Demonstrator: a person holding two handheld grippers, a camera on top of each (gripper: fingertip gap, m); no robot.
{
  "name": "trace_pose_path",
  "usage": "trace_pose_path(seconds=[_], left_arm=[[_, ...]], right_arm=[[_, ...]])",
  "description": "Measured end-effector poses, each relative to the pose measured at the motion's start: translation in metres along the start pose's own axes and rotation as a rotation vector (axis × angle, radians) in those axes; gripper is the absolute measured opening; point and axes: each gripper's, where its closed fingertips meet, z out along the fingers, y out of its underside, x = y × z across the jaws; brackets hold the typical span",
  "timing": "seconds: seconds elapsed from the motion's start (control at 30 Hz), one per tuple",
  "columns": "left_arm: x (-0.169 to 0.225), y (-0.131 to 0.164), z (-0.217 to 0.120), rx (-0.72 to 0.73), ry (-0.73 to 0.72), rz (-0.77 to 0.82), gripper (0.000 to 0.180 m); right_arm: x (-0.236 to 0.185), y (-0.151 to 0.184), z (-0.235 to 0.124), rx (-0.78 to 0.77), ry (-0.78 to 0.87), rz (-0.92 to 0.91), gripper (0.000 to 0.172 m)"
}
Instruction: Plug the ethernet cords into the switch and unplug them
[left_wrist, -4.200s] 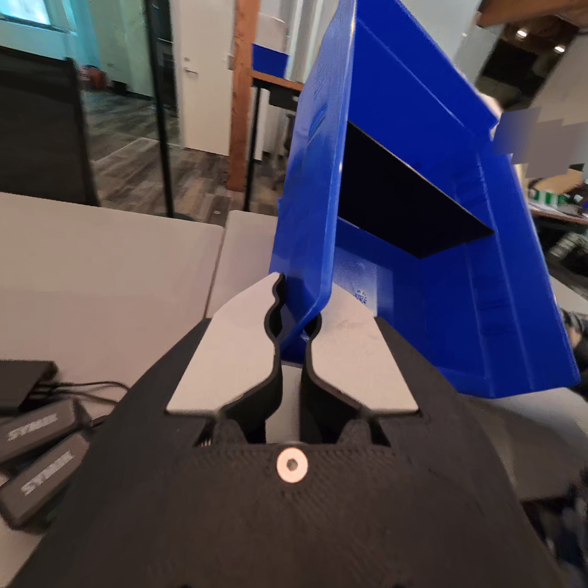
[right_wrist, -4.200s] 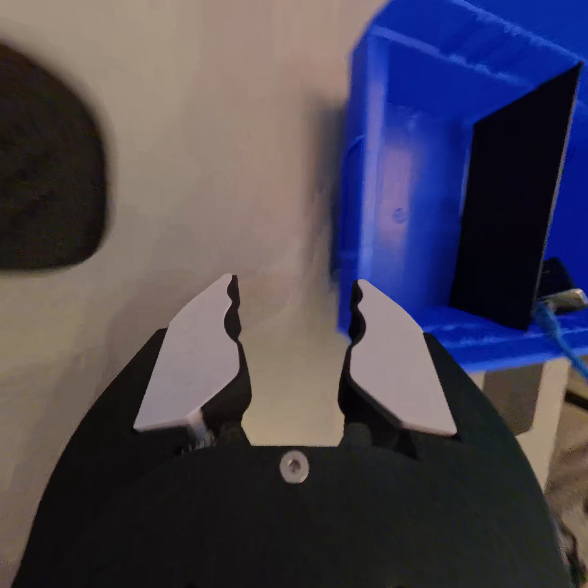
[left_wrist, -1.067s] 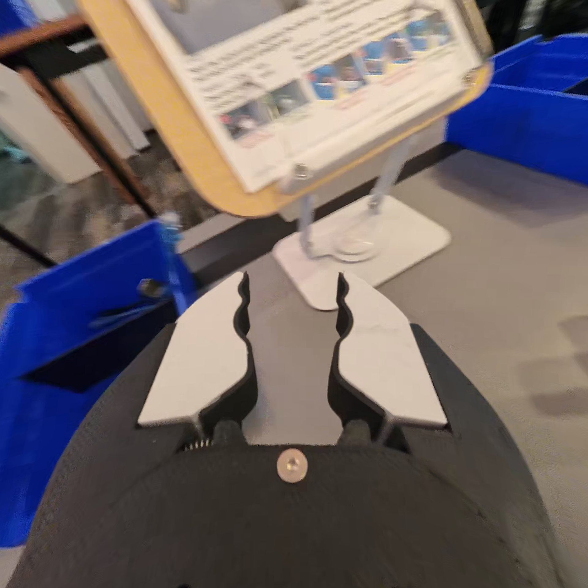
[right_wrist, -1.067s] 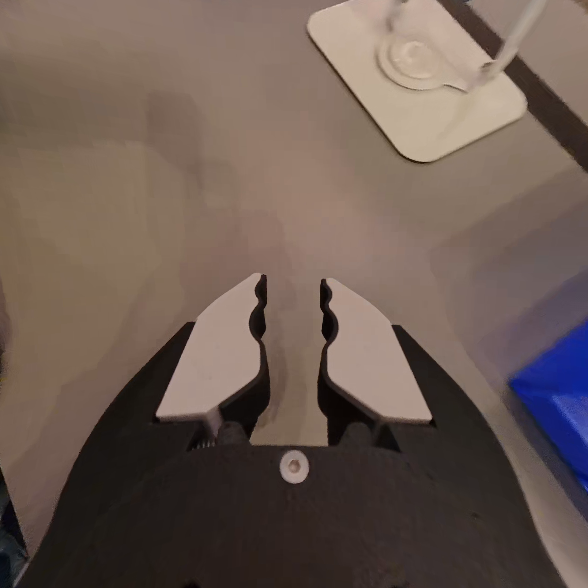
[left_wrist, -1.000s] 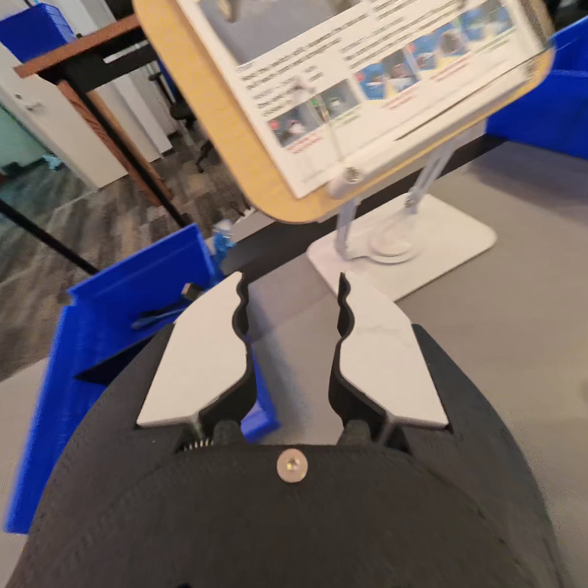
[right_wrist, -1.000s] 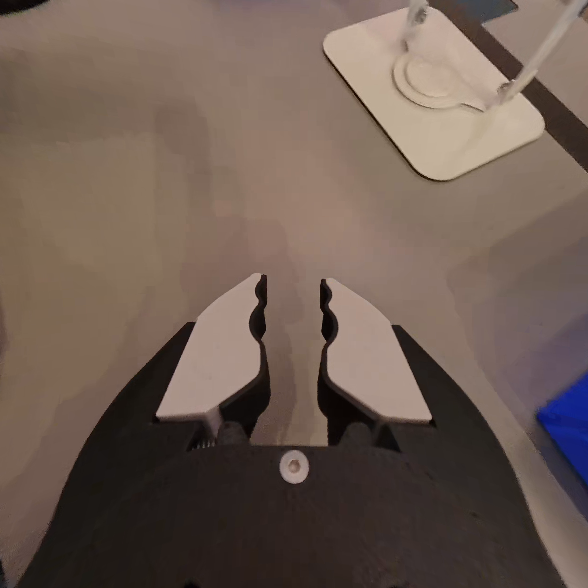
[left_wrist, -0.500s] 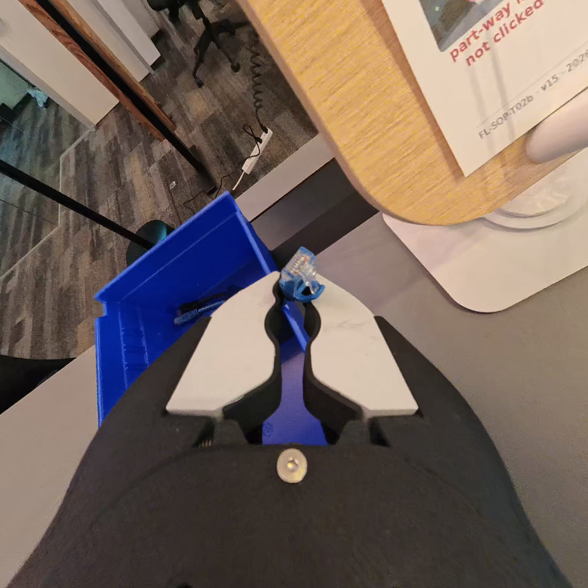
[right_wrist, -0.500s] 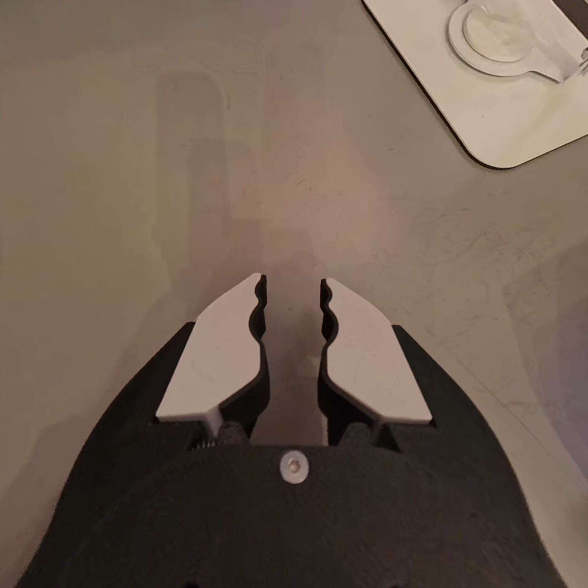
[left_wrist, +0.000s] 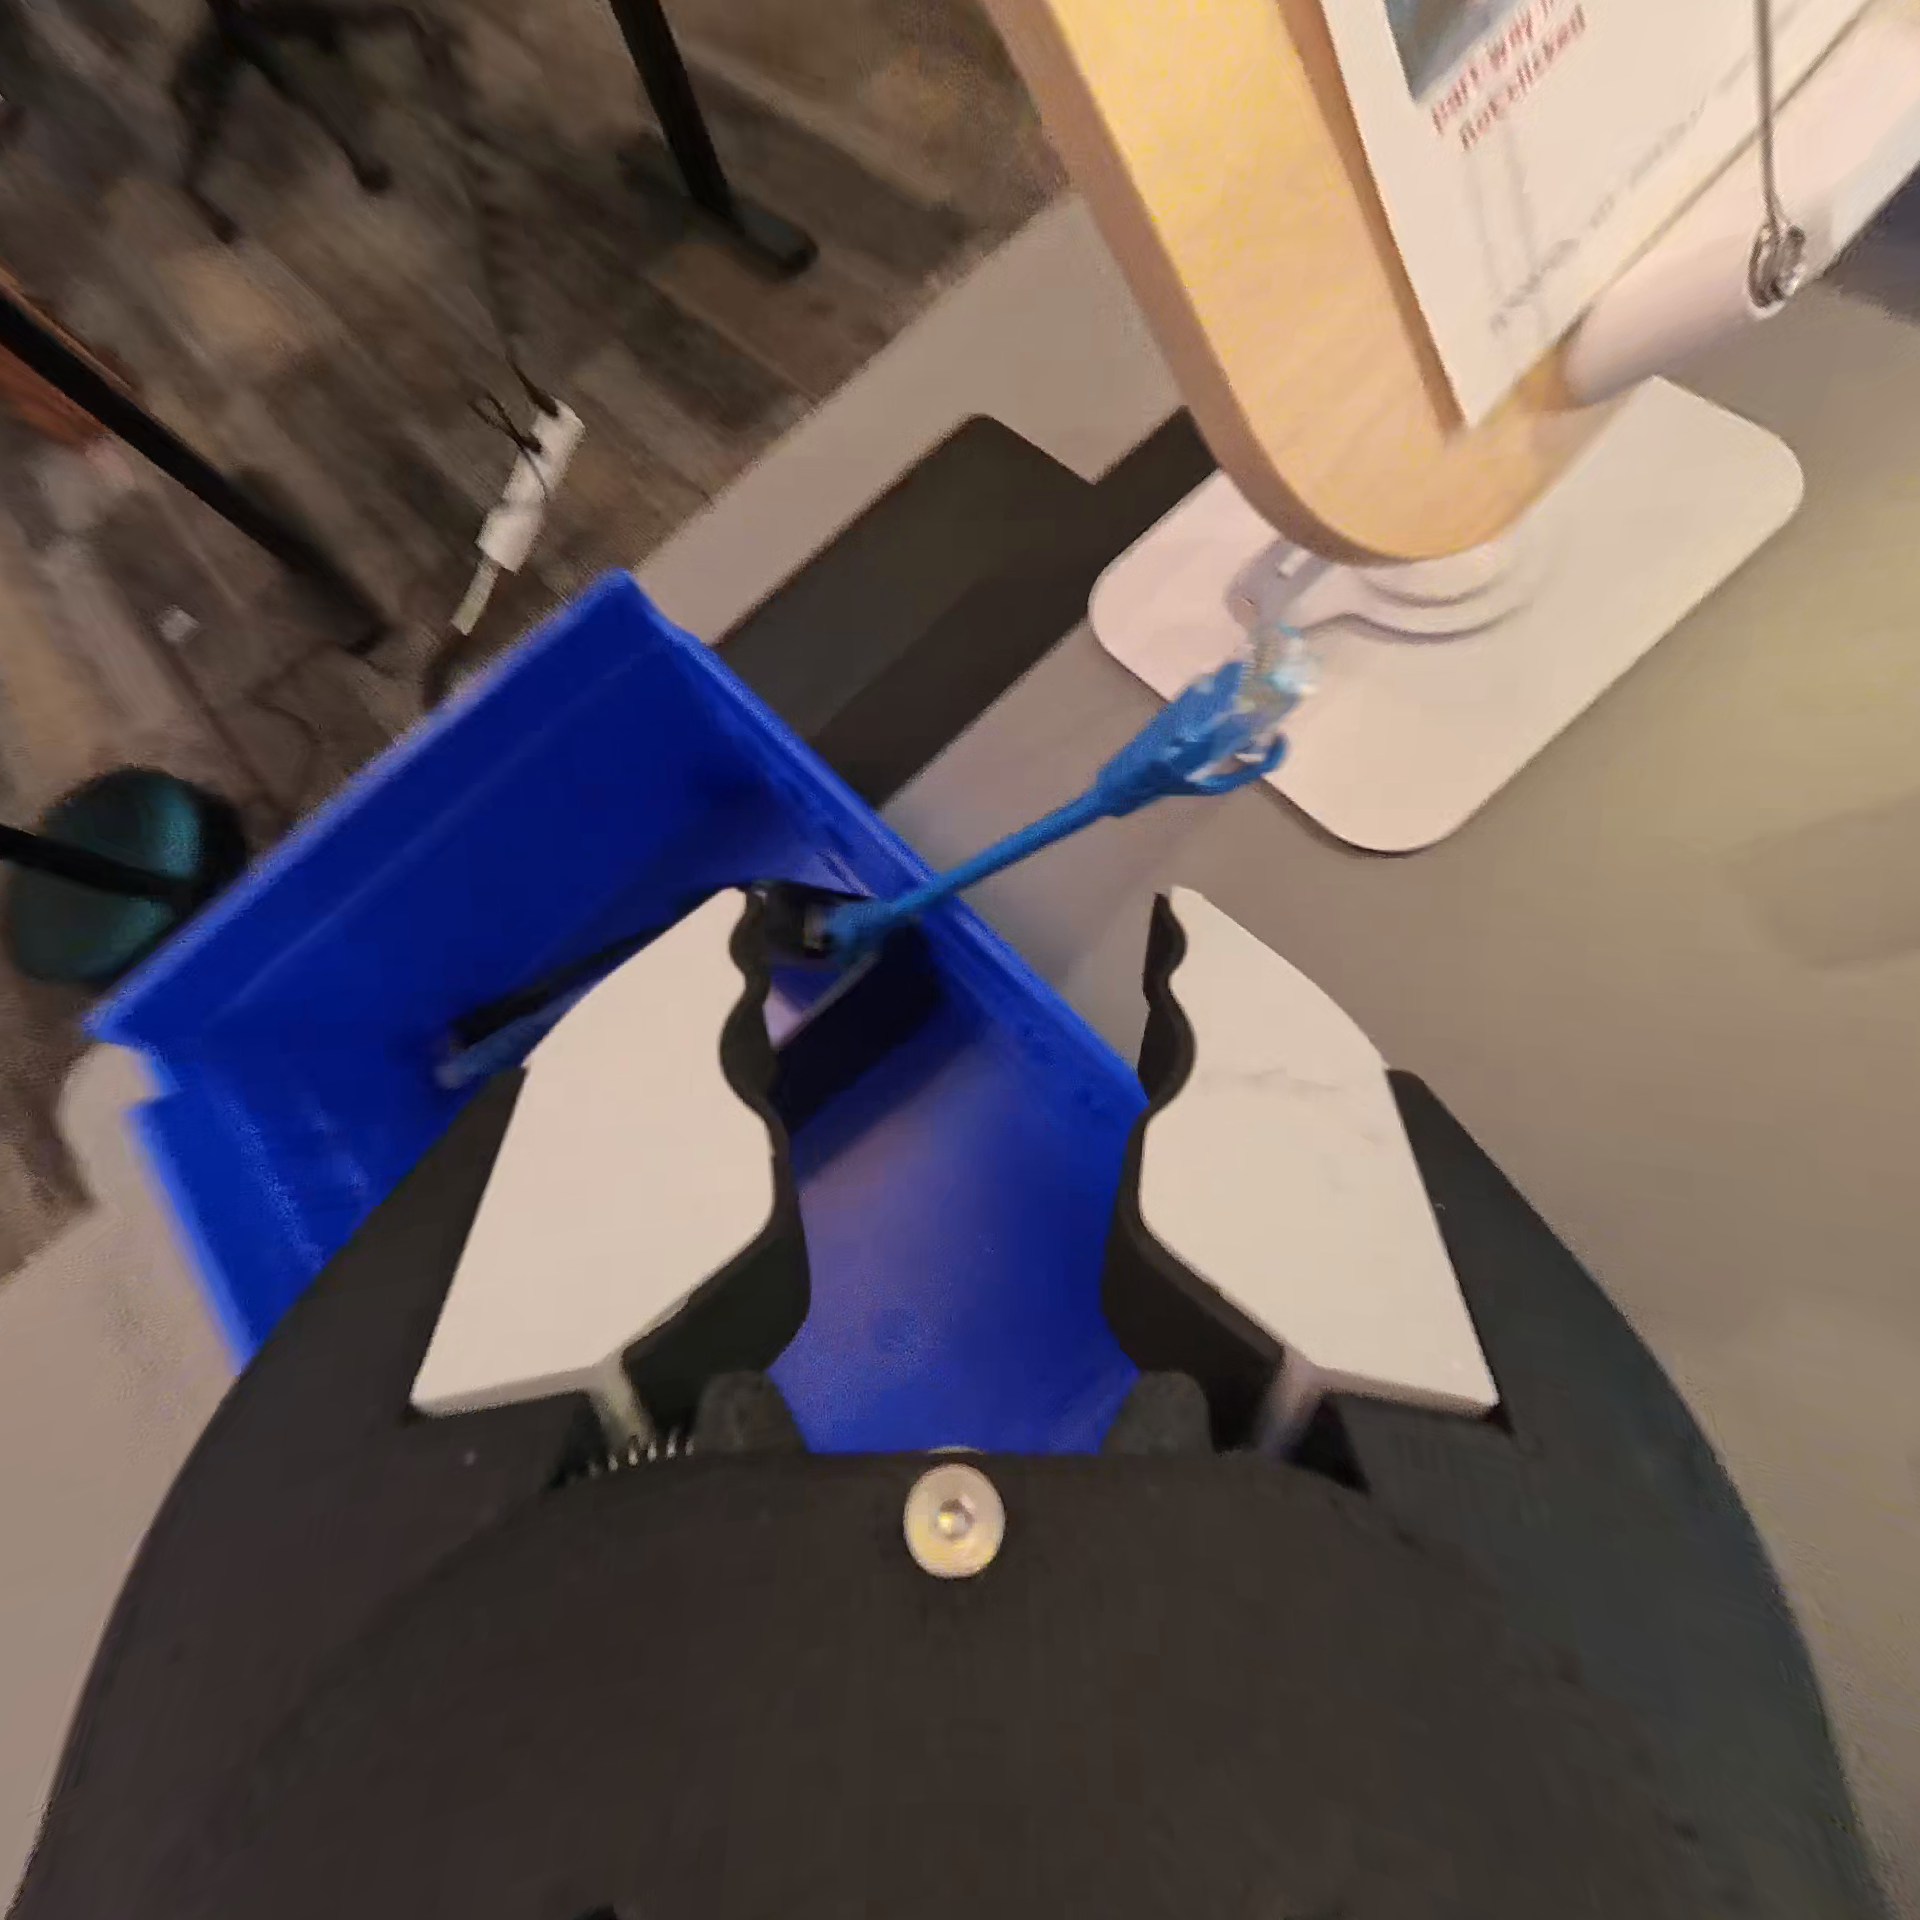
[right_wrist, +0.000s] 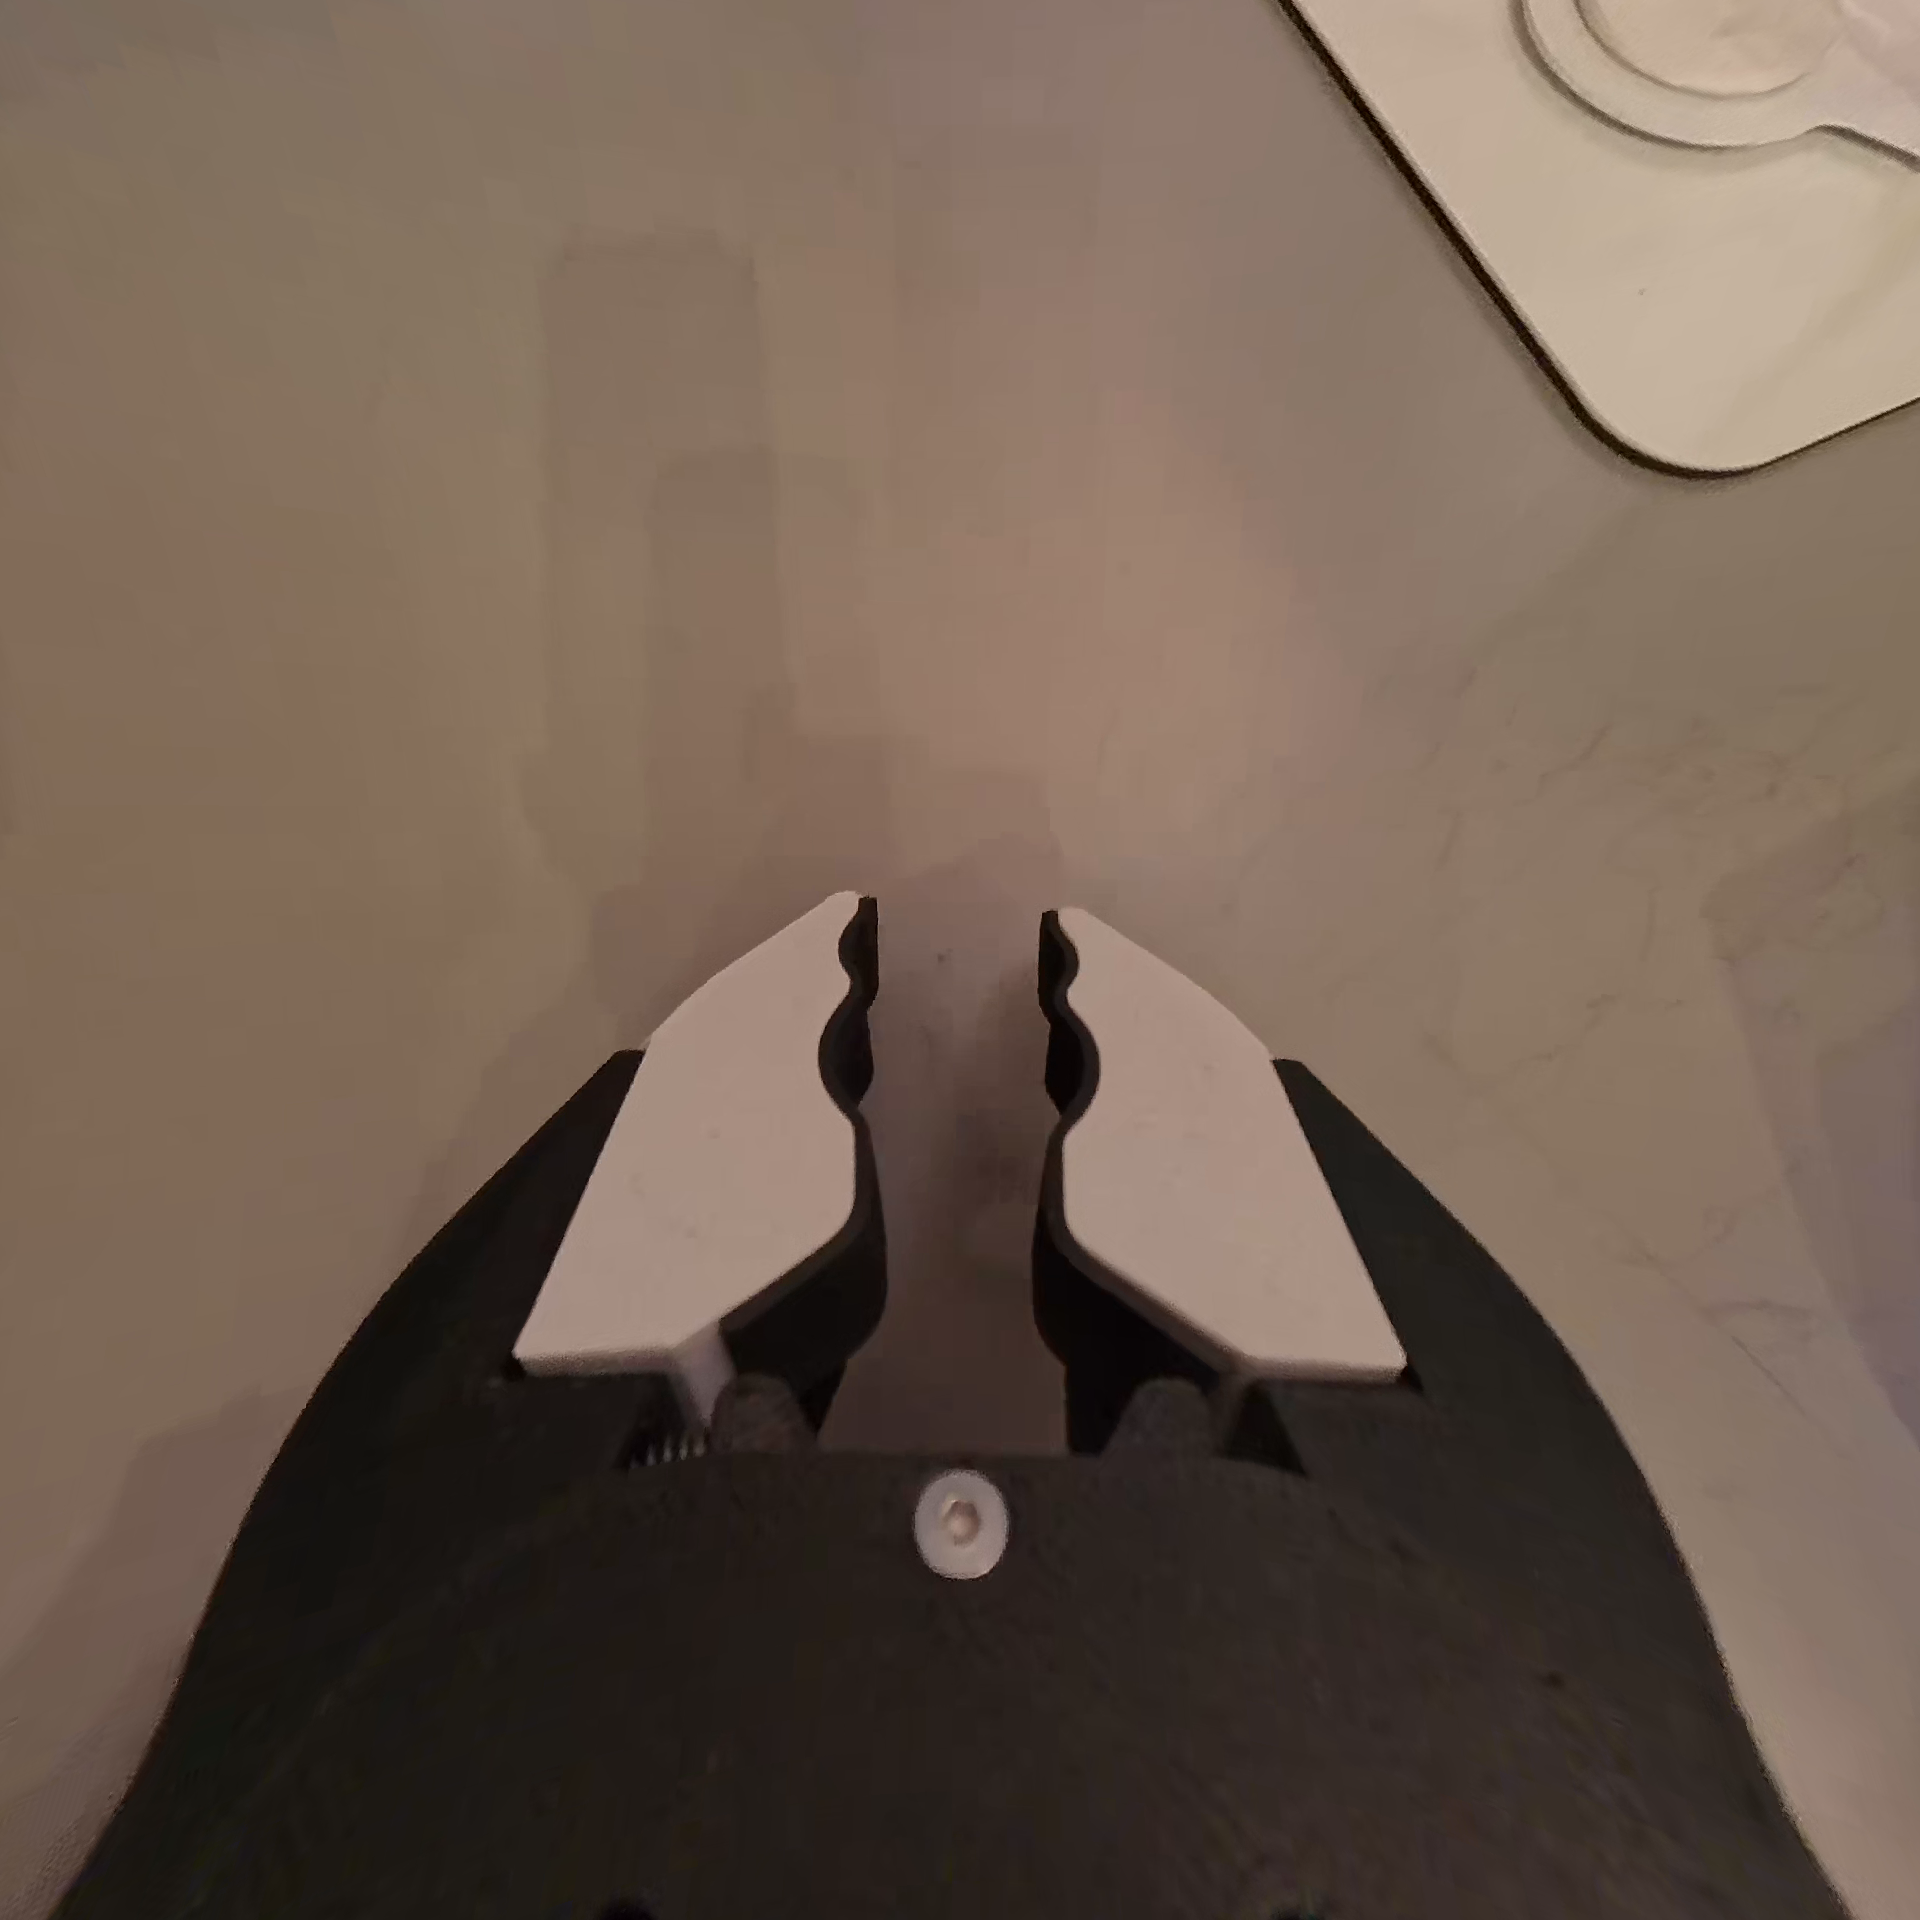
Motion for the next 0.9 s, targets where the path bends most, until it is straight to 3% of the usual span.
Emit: trace_pose_path(seconds=[0.03,0.1,0.2,0.27,0.4,0.57,0.9], left_arm=[[-0.009,-0.005,-0.007,0.046,-0.01,0.042,0.063],[-0.031,-0.008,-0.011,0.055,-0.064,0.172,0.057],[-0.055,-0.002,0.004,-0.13,-0.121,0.454,0.054],[-0.067,0.004,0.018,-0.253,-0.113,0.614,0.048],[-0.083,0.022,0.046,-0.452,-0.061,0.855,0.053],[-0.086,0.043,0.071,-0.531,0.066,0.921,0.048],[-0.064,0.058,0.084,-0.47,0.174,1.047,0.03]], right_arm=[[0.0,0.001,0.0,0.001,-0.003,0.002,0.029],[0.001,0.003,0.002,0.004,-0.008,0.009,0.029],[0.0,0.004,0.006,0.009,-0.019,0.021,0.028],[0.0,0.004,0.007,0.017,-0.019,0.024,0.026],[0.001,0.003,0.008,0.018,-0.02,0.021,0.025],[0.003,0.003,0.007,0.024,-0.022,0.041,0.022],[0.004,0.003,0.008,0.023,-0.011,0.041,0.018]])
